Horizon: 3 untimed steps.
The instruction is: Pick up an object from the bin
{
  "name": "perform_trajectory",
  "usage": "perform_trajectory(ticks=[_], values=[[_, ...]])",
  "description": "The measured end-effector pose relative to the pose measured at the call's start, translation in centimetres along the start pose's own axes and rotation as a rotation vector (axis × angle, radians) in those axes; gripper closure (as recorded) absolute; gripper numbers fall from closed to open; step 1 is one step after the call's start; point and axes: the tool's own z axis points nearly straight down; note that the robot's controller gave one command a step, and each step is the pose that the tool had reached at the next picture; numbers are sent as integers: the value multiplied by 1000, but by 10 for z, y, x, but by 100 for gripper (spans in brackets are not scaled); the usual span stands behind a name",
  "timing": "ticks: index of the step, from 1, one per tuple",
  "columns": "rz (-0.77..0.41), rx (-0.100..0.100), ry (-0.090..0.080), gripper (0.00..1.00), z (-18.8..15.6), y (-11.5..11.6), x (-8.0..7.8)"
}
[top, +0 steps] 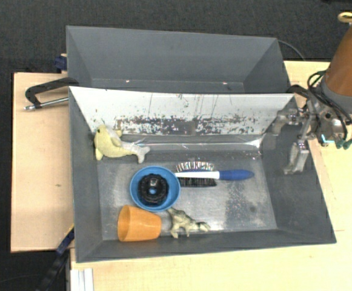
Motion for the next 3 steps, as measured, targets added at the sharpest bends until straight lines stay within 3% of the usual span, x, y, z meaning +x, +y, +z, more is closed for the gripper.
perform_trajectory(ticks=[1, 2, 3], values=[[-54, -3, 0, 0, 89, 52, -15], [0, -3, 1, 0, 164, 81, -12], [155, -2, -11, 0, 159, 129, -23]])
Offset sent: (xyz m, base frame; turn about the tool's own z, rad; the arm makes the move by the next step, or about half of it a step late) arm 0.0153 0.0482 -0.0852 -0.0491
